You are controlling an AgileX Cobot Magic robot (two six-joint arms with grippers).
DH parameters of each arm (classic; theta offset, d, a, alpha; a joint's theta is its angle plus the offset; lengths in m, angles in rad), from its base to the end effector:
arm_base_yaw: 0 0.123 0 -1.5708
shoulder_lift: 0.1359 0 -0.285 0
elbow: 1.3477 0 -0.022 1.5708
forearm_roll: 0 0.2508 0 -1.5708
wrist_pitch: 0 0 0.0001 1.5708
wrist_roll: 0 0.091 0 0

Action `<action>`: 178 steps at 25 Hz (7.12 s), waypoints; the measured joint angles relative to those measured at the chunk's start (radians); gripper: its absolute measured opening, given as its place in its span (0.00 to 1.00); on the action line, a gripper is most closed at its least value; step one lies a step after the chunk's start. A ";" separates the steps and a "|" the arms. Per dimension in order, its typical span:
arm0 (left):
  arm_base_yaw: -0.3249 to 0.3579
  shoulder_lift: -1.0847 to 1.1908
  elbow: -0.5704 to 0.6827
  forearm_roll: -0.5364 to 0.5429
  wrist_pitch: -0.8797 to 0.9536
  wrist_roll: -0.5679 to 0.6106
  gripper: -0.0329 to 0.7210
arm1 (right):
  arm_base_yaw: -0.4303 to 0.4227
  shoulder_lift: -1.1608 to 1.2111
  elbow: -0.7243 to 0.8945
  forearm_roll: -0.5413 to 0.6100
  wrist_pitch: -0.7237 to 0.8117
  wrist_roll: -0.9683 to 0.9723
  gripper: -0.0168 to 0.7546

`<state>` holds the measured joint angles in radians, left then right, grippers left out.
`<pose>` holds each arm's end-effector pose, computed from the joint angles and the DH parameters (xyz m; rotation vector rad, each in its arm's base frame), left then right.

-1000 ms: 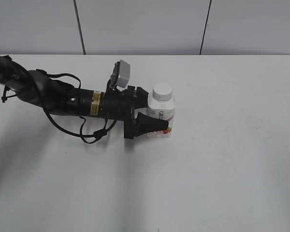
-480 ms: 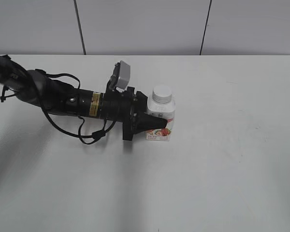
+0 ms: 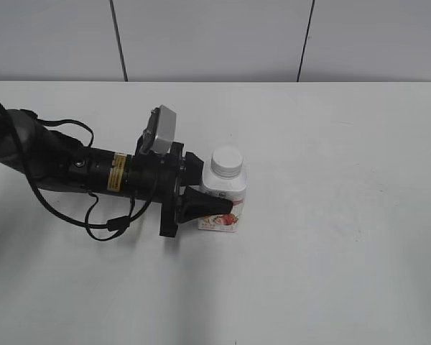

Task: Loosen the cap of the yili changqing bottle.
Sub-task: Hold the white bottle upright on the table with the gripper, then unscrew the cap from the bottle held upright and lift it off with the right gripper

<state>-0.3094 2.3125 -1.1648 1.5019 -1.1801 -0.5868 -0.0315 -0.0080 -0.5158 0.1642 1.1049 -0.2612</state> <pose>0.3392 -0.1965 0.0695 1.4478 1.4437 -1.1130 -0.0100 0.0136 0.2789 -0.2495 2.0384 0.0153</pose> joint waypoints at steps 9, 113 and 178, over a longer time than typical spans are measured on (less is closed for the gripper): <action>0.000 0.027 0.012 -0.056 -0.016 0.046 0.53 | 0.000 0.000 0.000 0.000 0.000 0.000 0.64; 0.000 0.028 0.012 -0.065 -0.020 0.049 0.52 | 0.585 2.085 -1.195 0.184 0.050 0.735 0.73; 0.000 0.028 0.012 -0.037 -0.027 0.056 0.52 | 0.585 2.090 -1.234 0.183 0.104 -1.103 0.52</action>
<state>-0.3092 2.3405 -1.1533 1.4654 -1.2066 -0.5313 0.5540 2.0819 -1.7498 0.3470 1.2093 -1.3637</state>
